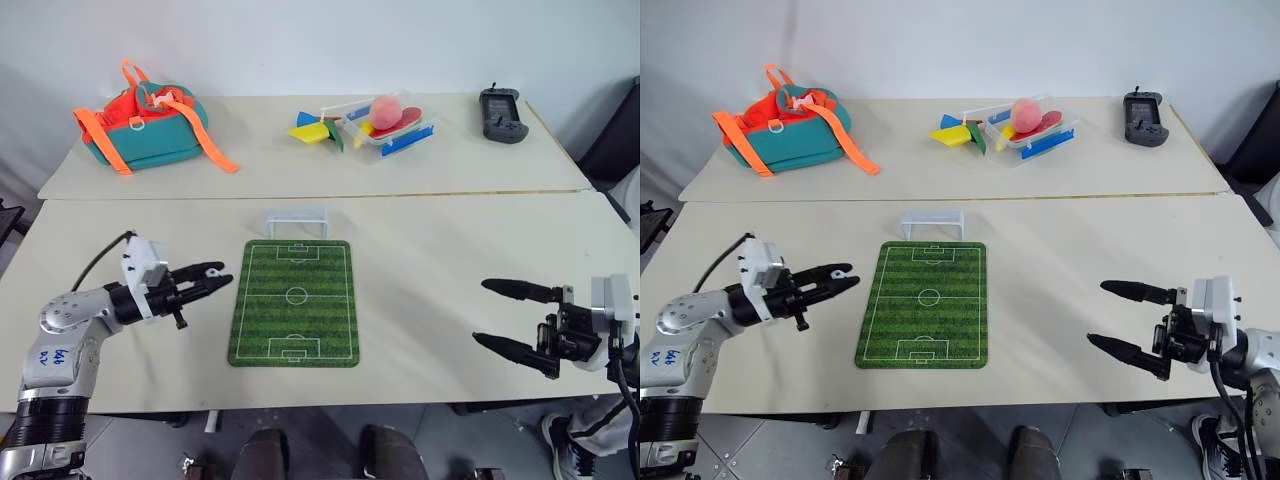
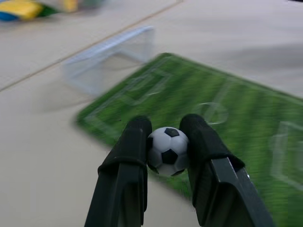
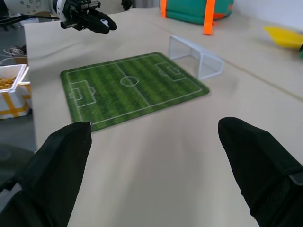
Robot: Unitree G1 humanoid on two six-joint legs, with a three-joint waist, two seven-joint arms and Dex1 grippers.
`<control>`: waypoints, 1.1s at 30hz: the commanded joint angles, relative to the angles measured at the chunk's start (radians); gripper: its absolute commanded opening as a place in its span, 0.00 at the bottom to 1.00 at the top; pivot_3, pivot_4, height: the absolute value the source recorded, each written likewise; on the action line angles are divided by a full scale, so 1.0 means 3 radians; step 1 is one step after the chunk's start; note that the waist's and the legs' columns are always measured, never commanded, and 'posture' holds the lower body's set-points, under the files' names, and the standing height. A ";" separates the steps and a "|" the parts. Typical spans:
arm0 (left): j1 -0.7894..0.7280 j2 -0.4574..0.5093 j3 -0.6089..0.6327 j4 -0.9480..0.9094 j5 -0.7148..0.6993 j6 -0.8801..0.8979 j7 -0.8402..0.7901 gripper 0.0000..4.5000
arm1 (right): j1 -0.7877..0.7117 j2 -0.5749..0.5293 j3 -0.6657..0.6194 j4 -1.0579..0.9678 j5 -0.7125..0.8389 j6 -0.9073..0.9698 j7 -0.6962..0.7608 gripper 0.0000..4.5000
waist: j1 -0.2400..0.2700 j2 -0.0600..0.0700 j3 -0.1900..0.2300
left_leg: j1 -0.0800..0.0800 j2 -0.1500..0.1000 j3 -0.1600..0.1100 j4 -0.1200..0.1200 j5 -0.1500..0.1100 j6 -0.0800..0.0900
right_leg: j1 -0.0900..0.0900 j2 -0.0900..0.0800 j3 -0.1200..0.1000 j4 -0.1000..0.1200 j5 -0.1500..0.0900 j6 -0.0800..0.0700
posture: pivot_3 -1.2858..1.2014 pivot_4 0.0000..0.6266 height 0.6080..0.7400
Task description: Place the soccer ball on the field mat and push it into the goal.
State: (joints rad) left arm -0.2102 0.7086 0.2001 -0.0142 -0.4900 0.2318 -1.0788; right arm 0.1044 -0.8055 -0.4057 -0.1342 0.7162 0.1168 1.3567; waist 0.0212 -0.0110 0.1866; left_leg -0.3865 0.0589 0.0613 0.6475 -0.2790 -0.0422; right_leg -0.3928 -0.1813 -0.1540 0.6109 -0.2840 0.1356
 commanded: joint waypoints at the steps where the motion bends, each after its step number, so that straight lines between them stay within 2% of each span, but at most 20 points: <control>1: 0.0056 -0.0018 -0.0196 -0.0486 -0.0137 0.0114 -0.0117 0.19 | 0.0202 0.0038 -0.0168 -0.0280 0.0124 -0.0002 0.0041 1.00 | 0.0008 0.0000 0.0000 | 0.0000 0.0000 0.0000 0.0000 0.0000 0.0000 | 0.0000 0.0000 0.0001 -0.0001 0.0000 0.0000 | 0.52 0.24 1.00; 7: 0.0145 -0.0242 -0.0620 -0.0869 -0.0063 0.0123 -0.0107 0.19 | 0.0737 0.0183 -0.0236 -0.0646 0.0236 -0.0033 0.0140 1.00 | 0.0018 0.0000 0.0000 | 0.0000 0.0001 0.0001 0.0005 -0.0003 0.0001 | 0.0001 0.0002 0.0004 -0.0006 0.0000 0.0000 | 0.52 0.24 1.00; 14: 0.0213 -0.0274 -0.0952 -0.0622 0.0306 -0.0282 -0.0209 0.19 | 0.1175 0.0368 -0.0346 -0.0892 0.0297 -0.0073 0.0049 1.00 | 0.0015 0.0001 0.0000 | 0.0001 0.0011 0.0009 0.0008 -0.0006 0.0002 | 0.0000 0.0011 0.0010 -0.0017 0.0002 -0.0007 | 0.52 0.24 1.00; 16: 0.0217 -0.0286 -0.0987 -0.0560 0.0353 -0.0357 -0.0210 0.19 | 0.1276 0.0424 -0.0391 -0.0924 0.0289 -0.0096 0.0027 1.00 | 0.0018 0.0002 -0.0001 | 0.0002 0.0012 0.0010 0.0008 -0.0018 0.0023 | 0.0000 0.0011 0.0011 -0.0019 0.0004 -0.0010 | 0.52 0.24 1.00; 21: 0.0244 -0.0280 -0.1084 -0.0360 0.0577 -0.0602 -0.0195 0.19 | 0.1427 0.0552 -0.0405 -0.0980 0.0240 -0.0133 -0.0052 1.00 | 0.0019 0.0004 -0.0002 | 0.0002 0.0017 0.0010 0.0008 -0.0020 0.0021 | -0.0001 0.0017 0.0011 -0.0020 0.0005 -0.0012 | 0.52 0.24 1.00; 33: 0.0088 -0.0452 -0.1229 0.0092 0.0901 -0.1167 -0.0147 0.19 | 0.1306 0.0547 -0.0305 -0.0920 0.0163 -0.0154 -0.0160 1.00 | 0.0018 0.0004 -0.0002 | 0.0002 0.0019 0.0012 0.0008 -0.0021 0.0021 | -0.0003 0.0019 0.0013 -0.0020 0.0007 -0.0015 | 0.52 0.24 1.00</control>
State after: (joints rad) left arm -0.1842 0.5742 -0.1617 0.0164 -0.2283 -0.0951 -1.1228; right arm 0.4908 -0.6447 -0.4859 -0.3931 0.7646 0.0854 1.3078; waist 0.0265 -0.0098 0.1859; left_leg -0.3860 0.0648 0.0647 0.6498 -0.2852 -0.0358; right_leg -0.3937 -0.1756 -0.1501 0.6050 -0.2819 0.1312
